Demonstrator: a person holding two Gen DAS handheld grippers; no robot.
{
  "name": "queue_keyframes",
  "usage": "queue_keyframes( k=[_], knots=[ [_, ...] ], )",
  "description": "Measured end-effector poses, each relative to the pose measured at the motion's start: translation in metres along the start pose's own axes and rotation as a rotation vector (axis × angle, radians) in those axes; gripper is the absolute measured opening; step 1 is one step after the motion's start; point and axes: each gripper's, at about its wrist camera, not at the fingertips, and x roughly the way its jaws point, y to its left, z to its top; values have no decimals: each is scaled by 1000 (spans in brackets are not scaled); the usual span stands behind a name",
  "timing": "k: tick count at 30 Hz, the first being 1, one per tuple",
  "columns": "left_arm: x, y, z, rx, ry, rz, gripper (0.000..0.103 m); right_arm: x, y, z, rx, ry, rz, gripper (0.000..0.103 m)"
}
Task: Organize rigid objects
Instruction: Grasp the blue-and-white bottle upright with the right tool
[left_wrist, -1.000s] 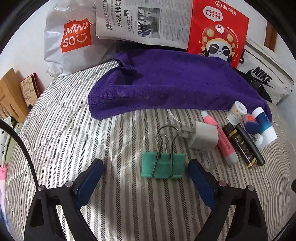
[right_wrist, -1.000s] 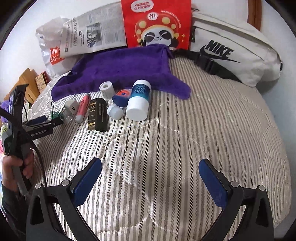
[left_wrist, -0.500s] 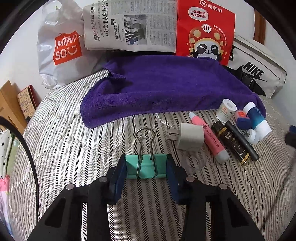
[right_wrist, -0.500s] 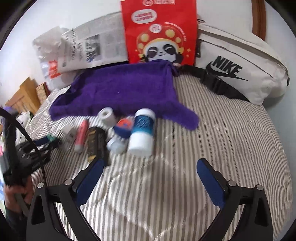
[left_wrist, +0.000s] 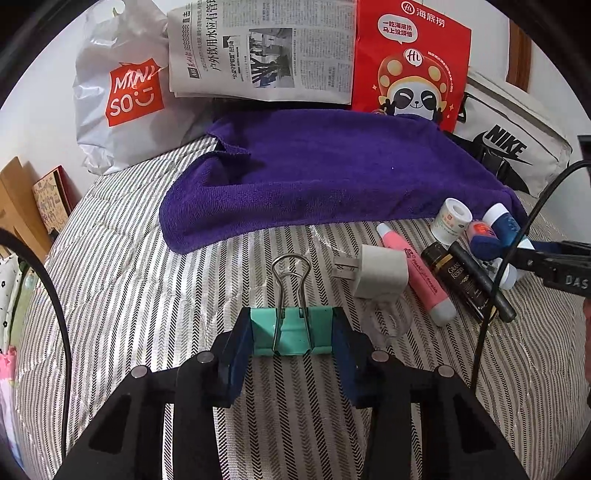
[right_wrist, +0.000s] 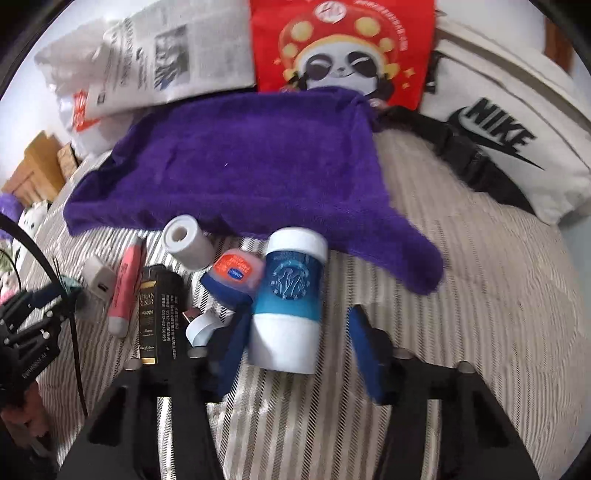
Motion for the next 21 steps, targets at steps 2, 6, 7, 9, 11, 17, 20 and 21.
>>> queue_keyframes(
  k=[2, 6, 7, 9, 11, 17, 20, 21],
  knots=[
    [0, -1, -1, 0, -1, 0, 40, -1, 0, -2, -25, -6, -10, 37],
    [0, 0, 0, -1, 0, 0, 40, -3, -3, -1, -40, -12, -1, 37],
    [0, -1, 0, -1, -1, 0, 40, -2, -4, 1, -40, -14, 3, 37],
    [0, 0, 0, -2, 0, -1, 40, 1, -6, 7, -34, -28, 5, 37],
    [-1, -1, -1, -3, -2, -2, 40, 3, -4, 10, -40, -50, -4, 38],
    [-1, -1, -1, -3, -2, -2, 39, 10, 4, 13, -88, -97, -57, 43],
    [0, -1, -1, -3, -2, -3, 39, 10, 3, 11, -96, -112, -57, 42],
    [-1, -1, -1, -3, -2, -3, 39, 10, 4, 8, -106, -125, -63, 41]
  ],
)
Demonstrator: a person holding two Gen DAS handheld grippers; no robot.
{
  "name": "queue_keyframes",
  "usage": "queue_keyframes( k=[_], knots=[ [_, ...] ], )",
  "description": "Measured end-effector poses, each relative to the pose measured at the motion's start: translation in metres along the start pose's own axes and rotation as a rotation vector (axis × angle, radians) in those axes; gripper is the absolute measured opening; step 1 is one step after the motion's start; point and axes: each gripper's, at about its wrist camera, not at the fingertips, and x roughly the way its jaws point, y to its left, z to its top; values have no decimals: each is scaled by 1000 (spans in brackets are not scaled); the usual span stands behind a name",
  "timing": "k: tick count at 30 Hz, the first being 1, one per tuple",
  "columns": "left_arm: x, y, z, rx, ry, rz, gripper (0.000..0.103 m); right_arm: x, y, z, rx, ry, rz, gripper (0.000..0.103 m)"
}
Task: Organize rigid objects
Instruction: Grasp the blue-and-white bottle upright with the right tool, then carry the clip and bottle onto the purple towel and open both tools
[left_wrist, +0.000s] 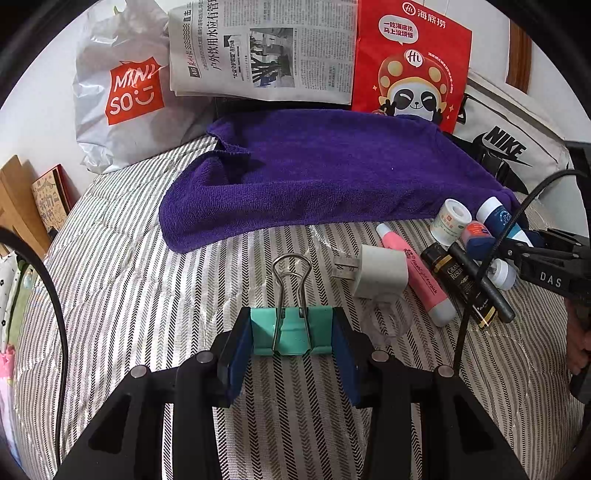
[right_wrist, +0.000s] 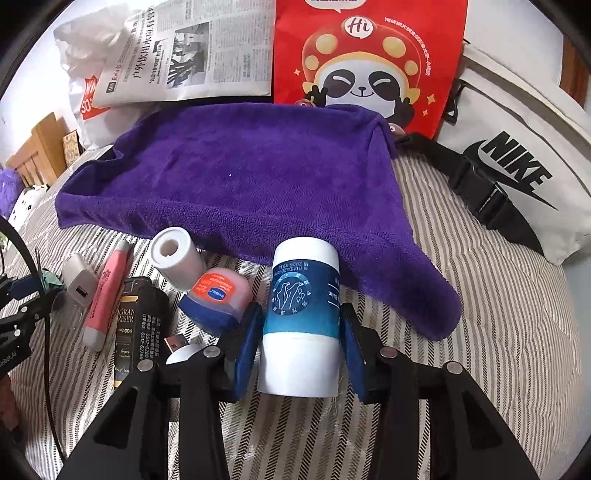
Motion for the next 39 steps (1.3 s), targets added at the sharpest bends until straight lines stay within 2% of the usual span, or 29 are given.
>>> queue_keyframes(
  k=[3, 6, 9, 14, 17, 24, 28, 32, 39],
  knots=[
    [0, 0, 0, 0, 0, 0, 39, -4, 2, -8, -10, -23, -14, 39],
    [0, 0, 0, 0, 0, 0, 39, -6, -2, -16, 22, -24, 9, 39],
    [0, 0, 0, 0, 0, 0, 39, -3, -6, -15, 46, -21, 33, 39],
    [0, 0, 0, 0, 0, 0, 39, -1, 0, -13, 33, -30, 9, 37],
    [-1, -1, 0, -2, -1, -1, 39, -3, -3, -15, 55, -25, 32, 37],
    [-5, 3, -1, -17, 14, -30, 39, -38, -15, -17, 82, -35, 82, 37],
    [-14, 13, 1, -76, 40, -81, 39, -57, -19, -12, 92, -37, 120, 37],
    [-33, 19, 17, -69, 14, -67, 39, -70, -17, 7, 77, -59, 140, 37],
    [-53, 35, 70, -61, -53, -53, 39, -69, -9, 44, 37, -84, 135, 37]
  ],
)
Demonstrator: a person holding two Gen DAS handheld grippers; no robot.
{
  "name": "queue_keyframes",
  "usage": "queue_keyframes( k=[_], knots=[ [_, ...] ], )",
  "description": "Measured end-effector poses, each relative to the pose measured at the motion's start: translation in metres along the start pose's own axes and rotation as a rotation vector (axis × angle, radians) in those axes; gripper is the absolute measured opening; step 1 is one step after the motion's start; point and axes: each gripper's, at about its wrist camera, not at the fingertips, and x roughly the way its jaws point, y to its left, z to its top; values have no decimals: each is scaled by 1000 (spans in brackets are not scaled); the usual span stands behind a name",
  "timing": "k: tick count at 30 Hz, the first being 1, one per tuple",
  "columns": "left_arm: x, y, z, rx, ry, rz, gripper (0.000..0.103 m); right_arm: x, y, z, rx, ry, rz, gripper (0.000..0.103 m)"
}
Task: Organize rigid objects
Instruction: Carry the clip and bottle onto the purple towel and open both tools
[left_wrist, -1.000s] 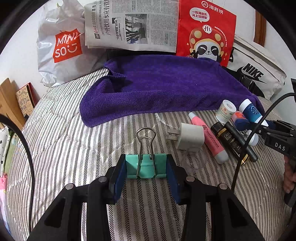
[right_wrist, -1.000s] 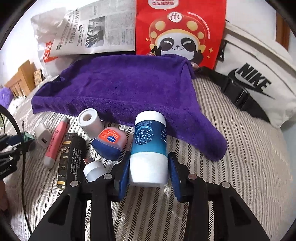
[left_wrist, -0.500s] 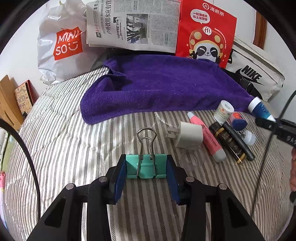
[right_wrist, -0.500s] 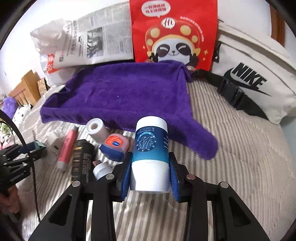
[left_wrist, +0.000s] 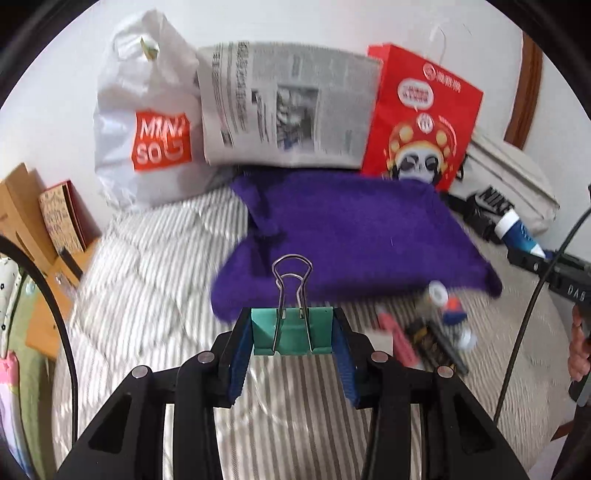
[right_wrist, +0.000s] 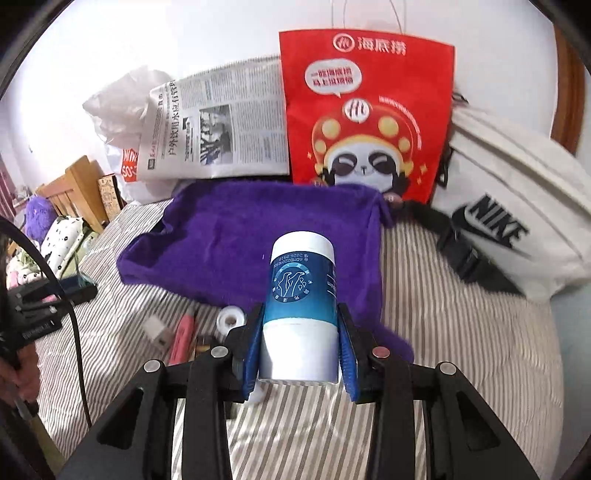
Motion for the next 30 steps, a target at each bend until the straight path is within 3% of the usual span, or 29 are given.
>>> queue_keyframes(
  k=[12, 21, 24, 30],
  knots=[
    [37, -1, 69, 18, -14, -71, 39, 34, -5, 44, -22, 15, -1, 37],
    [77, -18, 117, 53, -26, -69, 39, 84, -15, 89, -8, 34, -41, 37],
    [96, -20, 125, 56, -29, -77, 39, 99, -21, 96, 11, 33, -52, 37],
    [139, -13, 119, 23, 43, -71, 39, 138, -26, 83, 5, 112, -51, 37]
  ],
)
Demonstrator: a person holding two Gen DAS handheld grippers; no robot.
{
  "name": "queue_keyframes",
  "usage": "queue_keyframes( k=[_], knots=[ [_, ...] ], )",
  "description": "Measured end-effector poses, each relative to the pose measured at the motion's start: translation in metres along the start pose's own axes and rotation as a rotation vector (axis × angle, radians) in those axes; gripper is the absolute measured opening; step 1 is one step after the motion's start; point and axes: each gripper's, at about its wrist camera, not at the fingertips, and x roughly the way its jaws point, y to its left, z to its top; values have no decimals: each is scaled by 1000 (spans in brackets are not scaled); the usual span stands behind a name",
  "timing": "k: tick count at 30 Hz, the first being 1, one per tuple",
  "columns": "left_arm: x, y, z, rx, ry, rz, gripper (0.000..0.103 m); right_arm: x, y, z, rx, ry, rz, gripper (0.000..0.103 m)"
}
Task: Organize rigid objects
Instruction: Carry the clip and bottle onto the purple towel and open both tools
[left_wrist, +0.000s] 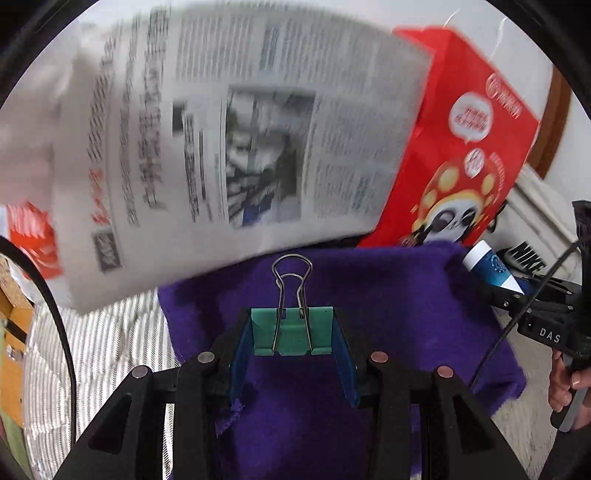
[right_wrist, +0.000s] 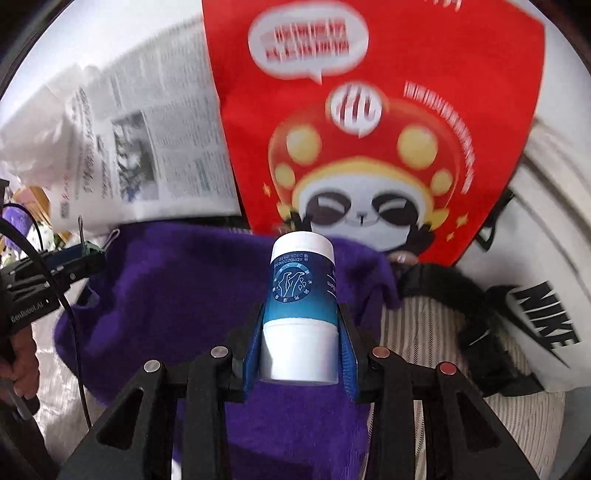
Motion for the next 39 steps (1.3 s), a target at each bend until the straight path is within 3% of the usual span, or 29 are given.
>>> queue_keyframes(
  k=[2, 6, 12, 20, 31, 33, 37, 39],
  knots=[
    [3, 2, -2, 16, -5, 15, 39, 10, 0, -5, 2, 5, -4, 37],
    [6, 12, -7, -21, 6, -41, 39, 29, 1, -12, -6, 50, 5, 37],
    [18, 19, -12, -25, 37, -34, 39, 40, 4, -18, -24, 81, -21, 37],
    [39, 18, -15, -13, 80, 24, 39, 46, 8, -22, -46, 96, -68, 37],
    [56, -1, -21, 69, 116, 113, 40, 49, -8, -20, -31, 98, -15, 37],
    [57, -2, -21, 65, 117, 111, 40, 50, -11, -19, -27, 103, 2, 40],
    [60, -5, -21, 70, 120, 118, 41, 48, -5, -18, -52, 129, 44, 60],
    [61, -9, -21, 69, 125, 146, 56, 48, 1, -18, -70, 142, 8, 63]
  ],
)
